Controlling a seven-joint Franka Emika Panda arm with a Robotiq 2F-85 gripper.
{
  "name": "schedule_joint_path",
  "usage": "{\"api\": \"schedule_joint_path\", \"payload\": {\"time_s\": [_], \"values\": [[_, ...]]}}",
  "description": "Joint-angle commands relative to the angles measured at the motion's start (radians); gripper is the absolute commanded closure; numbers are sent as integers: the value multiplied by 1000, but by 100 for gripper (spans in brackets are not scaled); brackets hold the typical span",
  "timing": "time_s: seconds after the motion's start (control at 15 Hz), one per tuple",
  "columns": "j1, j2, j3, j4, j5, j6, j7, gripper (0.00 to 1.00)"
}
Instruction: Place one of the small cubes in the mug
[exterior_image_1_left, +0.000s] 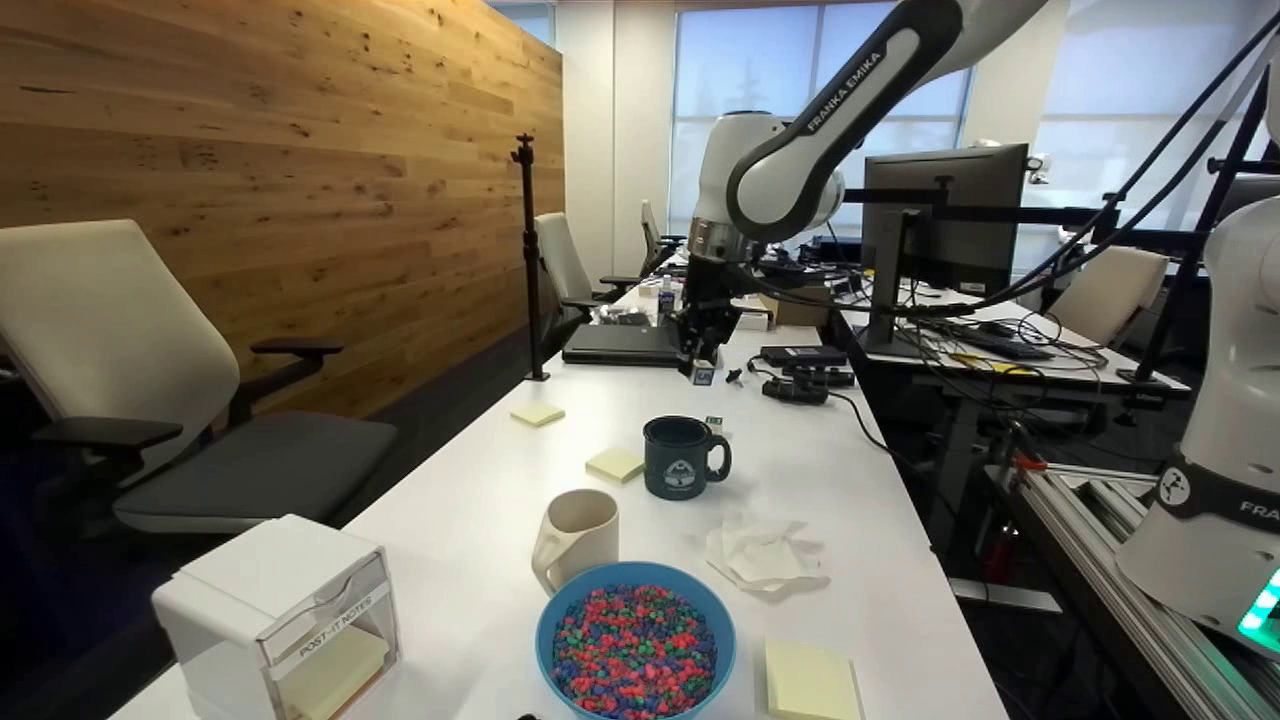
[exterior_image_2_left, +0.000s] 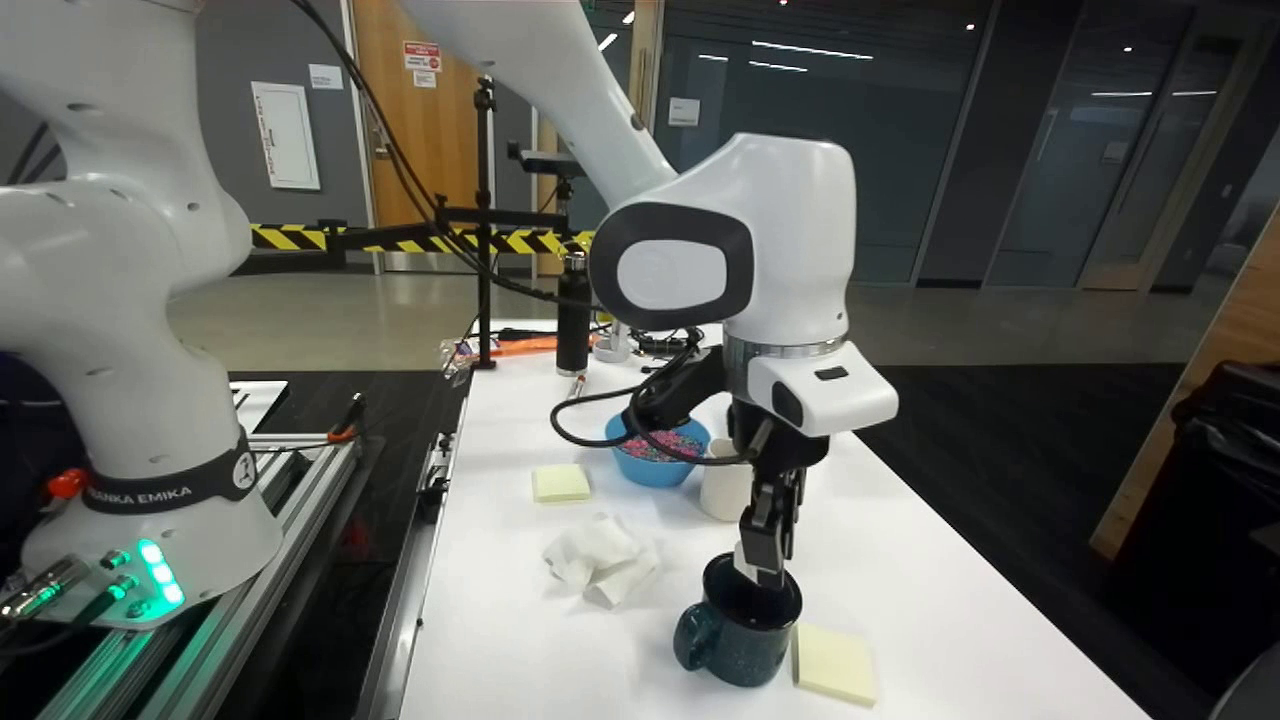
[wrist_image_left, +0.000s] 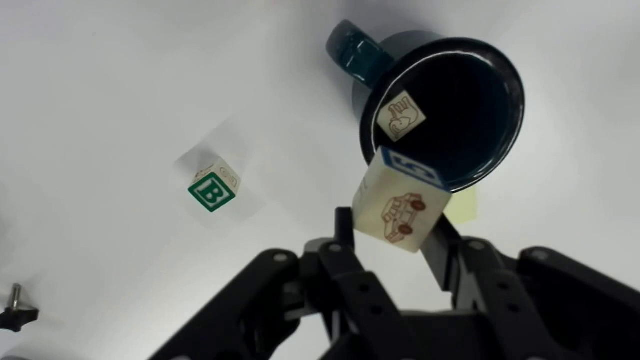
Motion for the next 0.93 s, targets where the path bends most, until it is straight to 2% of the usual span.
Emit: {"api": "schedule_joint_path", "payload": {"time_s": [0.0,0.87], "values": [[8,40,20,36,43,11,-17,87],[29,153,42,117,39,23,-12,87]]}}
